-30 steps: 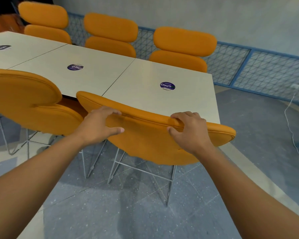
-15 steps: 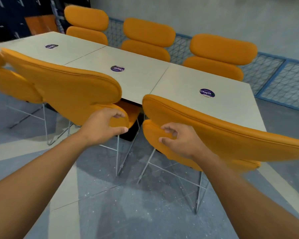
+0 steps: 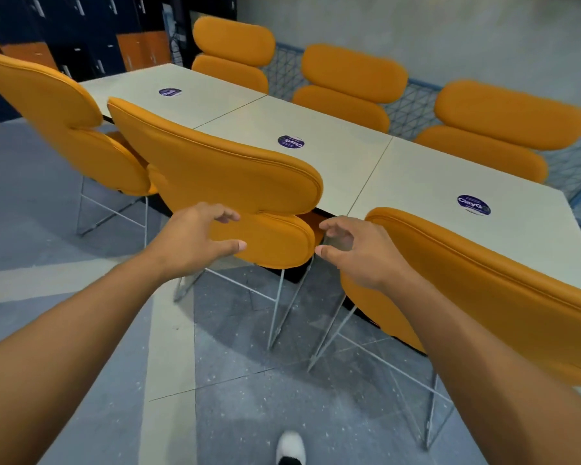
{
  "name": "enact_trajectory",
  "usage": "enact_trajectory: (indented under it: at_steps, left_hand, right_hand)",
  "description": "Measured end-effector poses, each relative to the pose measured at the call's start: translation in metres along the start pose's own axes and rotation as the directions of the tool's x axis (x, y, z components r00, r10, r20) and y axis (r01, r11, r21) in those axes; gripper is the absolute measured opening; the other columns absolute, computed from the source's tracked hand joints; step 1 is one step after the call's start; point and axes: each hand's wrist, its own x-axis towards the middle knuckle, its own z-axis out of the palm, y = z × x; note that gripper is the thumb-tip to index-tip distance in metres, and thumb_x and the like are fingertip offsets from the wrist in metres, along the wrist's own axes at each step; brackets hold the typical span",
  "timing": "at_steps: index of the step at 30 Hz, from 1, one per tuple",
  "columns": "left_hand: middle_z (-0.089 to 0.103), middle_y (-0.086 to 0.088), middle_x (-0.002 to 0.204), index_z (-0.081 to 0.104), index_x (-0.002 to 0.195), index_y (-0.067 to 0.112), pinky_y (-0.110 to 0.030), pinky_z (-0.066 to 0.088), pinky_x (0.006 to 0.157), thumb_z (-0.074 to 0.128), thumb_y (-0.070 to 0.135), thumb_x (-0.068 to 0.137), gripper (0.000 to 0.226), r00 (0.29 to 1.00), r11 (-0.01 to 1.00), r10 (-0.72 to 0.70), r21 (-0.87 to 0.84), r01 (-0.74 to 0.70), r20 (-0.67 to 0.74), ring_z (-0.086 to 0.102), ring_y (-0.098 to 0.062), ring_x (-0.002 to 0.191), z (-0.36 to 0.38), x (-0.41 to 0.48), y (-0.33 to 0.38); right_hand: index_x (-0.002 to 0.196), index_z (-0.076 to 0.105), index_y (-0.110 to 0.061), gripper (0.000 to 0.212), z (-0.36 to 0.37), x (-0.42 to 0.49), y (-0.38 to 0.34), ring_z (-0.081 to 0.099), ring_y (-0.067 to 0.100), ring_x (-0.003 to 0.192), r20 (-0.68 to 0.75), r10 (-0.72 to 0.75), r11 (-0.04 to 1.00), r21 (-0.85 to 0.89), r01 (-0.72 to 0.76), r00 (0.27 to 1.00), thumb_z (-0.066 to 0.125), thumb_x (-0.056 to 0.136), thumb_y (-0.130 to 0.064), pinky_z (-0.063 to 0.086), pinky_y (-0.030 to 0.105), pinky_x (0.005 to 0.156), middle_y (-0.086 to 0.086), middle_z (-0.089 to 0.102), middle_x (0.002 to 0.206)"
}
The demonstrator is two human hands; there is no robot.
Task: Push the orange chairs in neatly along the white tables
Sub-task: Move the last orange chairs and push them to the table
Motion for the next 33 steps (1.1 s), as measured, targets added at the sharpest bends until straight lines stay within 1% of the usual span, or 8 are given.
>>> enact_trajectory:
  at_steps: [5,10,13,16,21,26,30,33]
  left_hand:
    - [0.058,0.005,0.127,0.058,0.122,0.032,-0.028,0.037,0.091,0.072,0.048,0.078,0.050,0.999,1.000,-0.016,0.011,0.017,-0.034,0.047,-0.006,0.111,-0.024,0.027,-0.032]
    - [0.057,0.004,0.129,0.058,0.125,0.029,-0.028,0.036,0.091,0.072,0.046,0.079,0.051,0.997,0.998,0.013,0.060,-0.009,-0.081,0.044,-0.004,0.110,-0.043,0.073,-0.057]
    - [0.057,0.005,0.130,0.057,0.126,0.030,-0.028,0.038,0.090,0.072,0.046,0.078,0.053,0.996,0.997,0.005,0.079,0.003,-0.092,0.047,-0.007,0.111,-0.055,0.106,-0.072]
    - [0.056,0.006,0.131,0.057,0.127,0.030,-0.028,0.040,0.086,0.073,0.047,0.077,0.054,0.997,0.996,-0.014,0.086,0.021,-0.079,0.049,-0.007,0.103,-0.067,0.148,-0.088]
    - [0.052,0.003,0.136,0.055,0.126,0.034,-0.038,0.042,0.097,0.076,0.048,0.074,0.057,0.997,0.988,-0.030,0.150,0.040,-0.068,0.047,-0.018,0.123,-0.081,0.205,-0.111]
    - [0.045,0.003,0.141,0.048,0.133,0.040,-0.054,0.040,0.102,0.080,0.054,0.065,0.076,0.999,0.975,-0.038,0.219,0.037,0.001,0.042,-0.022,0.128,-0.087,0.239,-0.131]
    - [0.042,0.006,0.146,0.040,0.138,0.043,-0.054,0.029,0.107,0.079,0.061,0.059,0.090,0.996,0.946,-0.052,0.324,0.025,0.075,0.034,-0.022,0.136,-0.087,0.265,-0.156]
    - [0.042,0.008,0.145,0.037,0.139,0.046,-0.057,0.013,0.112,0.075,0.070,0.056,0.094,0.983,0.912,-0.066,0.411,-0.011,0.171,0.025,-0.023,0.141,-0.083,0.279,-0.176]
  right_hand:
    - [0.129,0.061,-0.037,0.042,0.014,0.050,-0.026,0.055,0.009,0.112,-0.024,-0.062,0.998,0.030,0.063,0.998,0.070,0.088,-0.044,0.049,0.037,0.099,-0.011,0.064,0.124]
    - [0.127,0.062,-0.037,0.040,0.028,0.113,-0.047,0.055,0.013,0.120,-0.077,-0.136,0.991,-0.015,0.135,0.988,0.069,0.089,-0.044,0.043,0.049,0.105,-0.012,0.064,0.123]
    - [0.127,0.061,-0.038,0.039,0.035,0.154,-0.054,0.052,0.014,0.122,-0.117,-0.157,0.987,-0.041,0.153,0.981,0.068,0.089,-0.046,0.040,0.050,0.105,-0.013,0.064,0.124]
    - [0.127,0.061,-0.039,0.040,0.040,0.200,-0.057,0.050,0.015,0.121,-0.126,-0.149,0.987,-0.084,0.140,0.981,0.067,0.088,-0.048,0.039,0.047,0.103,-0.011,0.062,0.126]
    - [0.131,0.057,-0.040,0.049,0.044,0.256,-0.057,0.050,0.016,0.123,-0.058,-0.099,0.994,-0.061,0.095,0.993,0.067,0.086,-0.055,0.040,0.050,0.105,-0.009,0.058,0.135]
    - [0.134,0.053,-0.043,0.068,0.051,0.281,-0.057,0.051,0.018,0.124,0.109,-0.025,0.999,-0.044,0.030,0.994,0.069,0.075,-0.072,0.044,0.050,0.104,-0.009,0.055,0.138]
    - [0.136,0.053,-0.042,0.079,0.057,0.295,-0.055,0.055,0.018,0.114,0.263,0.047,0.995,-0.095,-0.022,0.964,0.070,0.067,-0.078,0.051,0.042,0.095,-0.009,0.058,0.132]
    - [0.135,0.054,-0.040,0.081,0.062,0.303,-0.054,0.058,0.016,0.108,0.316,0.079,0.985,-0.169,-0.025,0.945,0.067,0.067,-0.082,0.052,0.038,0.089,-0.011,0.060,0.125]
